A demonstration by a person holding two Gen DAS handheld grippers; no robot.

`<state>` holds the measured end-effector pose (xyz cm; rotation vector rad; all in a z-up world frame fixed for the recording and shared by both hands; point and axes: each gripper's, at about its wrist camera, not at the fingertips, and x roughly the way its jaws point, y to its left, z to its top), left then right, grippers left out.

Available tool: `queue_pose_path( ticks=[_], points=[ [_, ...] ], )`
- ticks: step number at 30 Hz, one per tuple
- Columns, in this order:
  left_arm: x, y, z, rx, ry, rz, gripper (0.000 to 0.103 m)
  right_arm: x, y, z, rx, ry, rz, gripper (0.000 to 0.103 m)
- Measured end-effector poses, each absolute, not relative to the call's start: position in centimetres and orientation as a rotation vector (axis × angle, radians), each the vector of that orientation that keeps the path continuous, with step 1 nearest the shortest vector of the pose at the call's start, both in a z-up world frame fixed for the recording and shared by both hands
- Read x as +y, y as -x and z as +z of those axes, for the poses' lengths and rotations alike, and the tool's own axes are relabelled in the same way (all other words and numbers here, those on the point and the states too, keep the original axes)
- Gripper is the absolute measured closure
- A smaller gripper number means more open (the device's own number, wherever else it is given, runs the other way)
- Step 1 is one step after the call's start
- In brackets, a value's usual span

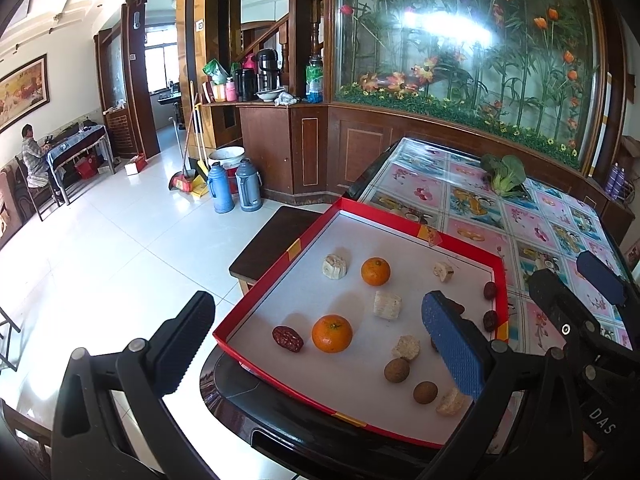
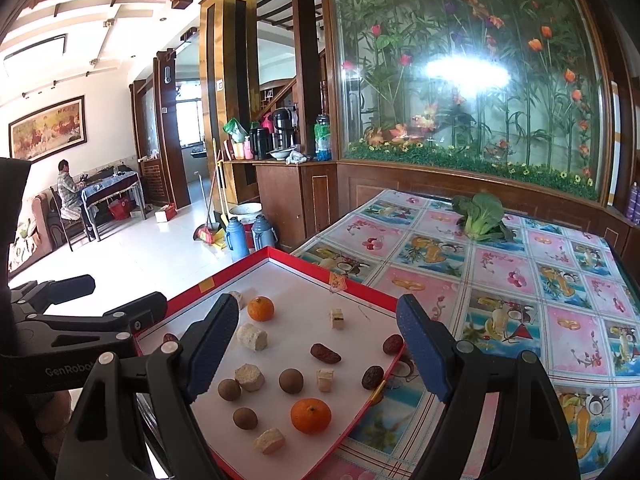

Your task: Organize fruits

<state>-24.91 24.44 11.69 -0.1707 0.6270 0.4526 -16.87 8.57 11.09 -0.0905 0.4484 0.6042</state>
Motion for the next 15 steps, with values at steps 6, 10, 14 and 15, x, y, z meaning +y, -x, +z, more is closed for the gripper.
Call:
queue_pose_path(
  ticks=[6, 10, 14, 15],
  points=[
    [24.45, 25.01, 11.67, 0.626, 0.17, 0.453, 0.0, 8.68, 17.08, 11.3, 0.435, 0.101, 0.606, 0.022],
    [24.49, 25.02, 11.82, 0.623, 0.169, 0.451, 0.0, 8.59, 17.11, 11.44, 0.429, 0.095, 0.612, 0.022],
    [24.2, 24.99, 12.1, 0.613, 0.162, 0.459, 0.0, 8.07, 16.79, 11.56, 0.436, 0.067, 0.617, 0.022],
    [24.08, 25.0, 12.21, 0.61, 0.158, 0.46, 0.0, 7.94, 16.68, 11.54, 0.438, 0.062, 0.617, 0.022]
  ],
)
